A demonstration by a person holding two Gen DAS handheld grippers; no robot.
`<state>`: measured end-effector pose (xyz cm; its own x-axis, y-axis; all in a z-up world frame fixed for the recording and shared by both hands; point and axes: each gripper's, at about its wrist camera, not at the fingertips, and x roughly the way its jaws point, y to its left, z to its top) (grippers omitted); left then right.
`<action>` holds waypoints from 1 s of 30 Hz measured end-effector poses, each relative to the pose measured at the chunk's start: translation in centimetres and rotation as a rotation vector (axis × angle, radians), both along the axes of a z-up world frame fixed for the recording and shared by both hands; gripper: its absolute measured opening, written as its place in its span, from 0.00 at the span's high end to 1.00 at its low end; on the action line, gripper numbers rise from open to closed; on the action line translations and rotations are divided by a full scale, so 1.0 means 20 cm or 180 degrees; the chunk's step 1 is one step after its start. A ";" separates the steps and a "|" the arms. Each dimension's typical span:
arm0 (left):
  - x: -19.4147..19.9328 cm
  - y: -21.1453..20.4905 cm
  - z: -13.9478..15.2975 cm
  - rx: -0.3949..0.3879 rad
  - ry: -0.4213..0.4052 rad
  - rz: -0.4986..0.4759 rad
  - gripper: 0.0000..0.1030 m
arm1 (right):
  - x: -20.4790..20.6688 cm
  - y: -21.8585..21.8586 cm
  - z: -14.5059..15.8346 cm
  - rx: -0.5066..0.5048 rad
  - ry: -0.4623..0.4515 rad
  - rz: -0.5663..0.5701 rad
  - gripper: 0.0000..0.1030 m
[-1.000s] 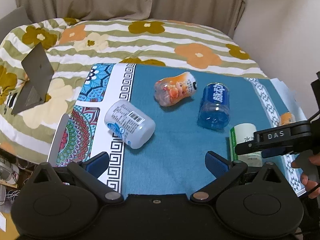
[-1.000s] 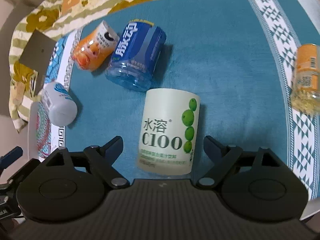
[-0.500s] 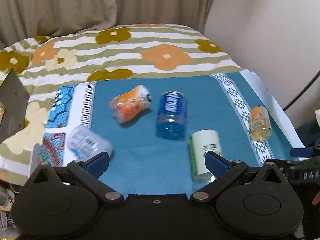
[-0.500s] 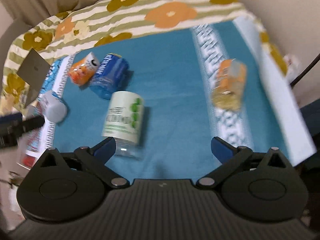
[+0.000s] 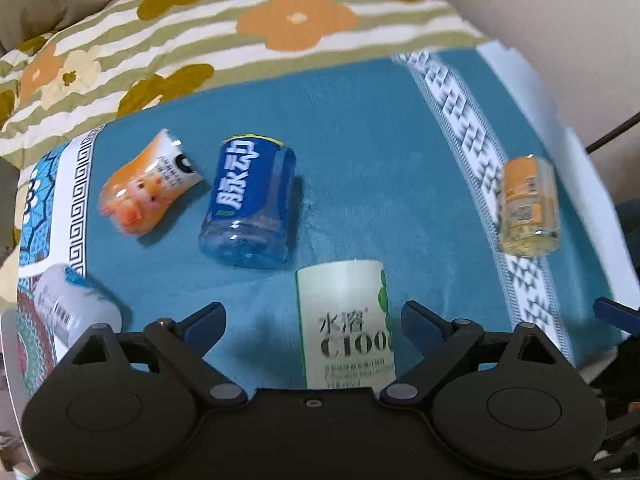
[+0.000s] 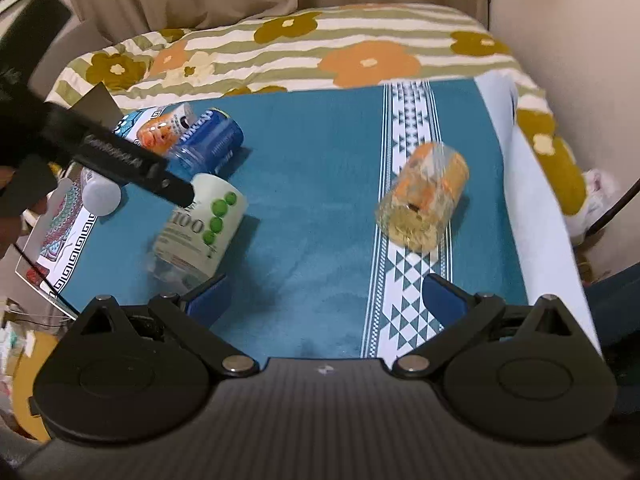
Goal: Flip cup upright
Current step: 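Grasp the clear cup with the left gripper and set it upright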
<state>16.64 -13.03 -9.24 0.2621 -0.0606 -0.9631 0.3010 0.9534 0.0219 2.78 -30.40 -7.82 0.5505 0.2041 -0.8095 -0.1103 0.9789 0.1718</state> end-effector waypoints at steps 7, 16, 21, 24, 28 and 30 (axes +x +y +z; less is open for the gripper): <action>0.09 -0.11 -0.14 0.0169 0.0286 0.0063 0.13 | 0.05 -0.13 -0.12 0.0242 0.0125 0.0059 0.00; 0.13 -0.14 -0.23 0.0191 0.0519 0.0214 0.35 | 0.10 -0.22 -0.19 0.0401 0.0236 0.0085 0.00; 0.12 -0.14 -0.22 0.0185 0.0504 0.0232 0.36 | 0.11 -0.24 -0.19 0.0447 0.0236 0.0111 0.00; 0.11 -0.14 -0.22 0.0154 0.0500 0.0234 0.37 | 0.12 -0.24 -0.19 0.0462 0.0222 0.0107 0.00; 0.07 -0.13 -0.17 0.0086 0.0466 0.0241 0.38 | 0.13 -0.25 -0.17 0.0487 0.0197 0.0103 0.00; 0.04 -0.12 -0.13 0.0024 0.0424 0.0252 0.38 | 0.13 -0.25 -0.16 0.0497 0.0182 0.0096 0.00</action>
<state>17.40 -15.36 -11.80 0.1356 -0.0373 -0.9901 0.2255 0.9742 -0.0058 5.32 -35.49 -11.07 0.4962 0.3456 -0.7964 -0.1249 0.9362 0.3285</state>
